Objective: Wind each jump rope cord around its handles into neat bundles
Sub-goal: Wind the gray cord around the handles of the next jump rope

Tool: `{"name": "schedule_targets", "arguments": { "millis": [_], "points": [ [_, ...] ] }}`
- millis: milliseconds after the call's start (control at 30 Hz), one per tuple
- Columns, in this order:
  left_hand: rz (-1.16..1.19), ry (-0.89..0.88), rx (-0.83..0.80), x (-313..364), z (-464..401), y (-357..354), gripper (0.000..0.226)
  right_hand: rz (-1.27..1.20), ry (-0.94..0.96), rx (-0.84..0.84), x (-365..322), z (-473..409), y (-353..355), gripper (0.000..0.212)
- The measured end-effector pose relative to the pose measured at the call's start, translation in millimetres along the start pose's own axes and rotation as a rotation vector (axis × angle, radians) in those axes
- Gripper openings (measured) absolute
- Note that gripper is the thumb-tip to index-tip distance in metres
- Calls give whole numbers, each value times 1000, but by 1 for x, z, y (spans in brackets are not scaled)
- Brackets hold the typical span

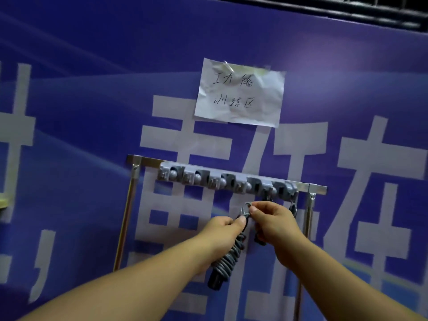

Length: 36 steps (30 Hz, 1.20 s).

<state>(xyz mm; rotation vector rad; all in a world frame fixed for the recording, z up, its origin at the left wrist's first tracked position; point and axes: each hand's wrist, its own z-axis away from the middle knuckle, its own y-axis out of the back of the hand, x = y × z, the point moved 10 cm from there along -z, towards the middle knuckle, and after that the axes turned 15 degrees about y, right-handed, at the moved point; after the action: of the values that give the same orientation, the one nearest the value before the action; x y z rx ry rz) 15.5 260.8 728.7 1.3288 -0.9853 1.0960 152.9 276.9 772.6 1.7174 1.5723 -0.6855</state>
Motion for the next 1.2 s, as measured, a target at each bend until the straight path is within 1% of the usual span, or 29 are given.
{"name": "schedule_targets", "arguments": {
  "millis": [67, 167, 333, 433, 500, 567, 733, 800, 933, 1033, 1100, 1200],
  "points": [
    [-40, -27, 20, 12, -15, -2, 47, 10, 9, -12, -3, -17, 2, 10],
    [-53, -58, 39, 28, -34, -4, 37, 21, 21, -46, -9, -39, 3, 14],
    [-126, -101, 159, 52, -61, 7, 40, 10, -10, -96, 1, -71, -1, 32],
    [-142, -97, 199, 55, -73, 12, 40, -24, -27, -109, 12, -80, -9, 38],
    [-143, -99, 209, 54, -79, 12, 35, -46, -31, -87, 18, -82, -11, 34],
    [-137, -105, 235, 51, -82, 13, 34, -62, -23, -51, 24, -85, -11, 25],
    [-139, -73, 248, 39, -96, 16, 38, -69, -32, 11, 36, -89, -9, 14],
    [-125, -42, 233, 30, -100, 16, 38, -74, -65, 22, 45, -86, -11, 12],
    [-62, 6, 82, 4, -106, 7, 31, -115, -108, 27, 71, -71, -18, 14],
    [-29, 8, -13, -13, -97, 2, 26, -24, -141, 43, 103, -44, -18, 23],
    [-32, 41, -2, -29, -87, 8, 29, 16, -208, 80, 129, -19, -16, 32],
    [-81, 163, -10, -80, -64, 15, 21, 1, -371, 98, 168, 37, -21, 29]
  ]
}}
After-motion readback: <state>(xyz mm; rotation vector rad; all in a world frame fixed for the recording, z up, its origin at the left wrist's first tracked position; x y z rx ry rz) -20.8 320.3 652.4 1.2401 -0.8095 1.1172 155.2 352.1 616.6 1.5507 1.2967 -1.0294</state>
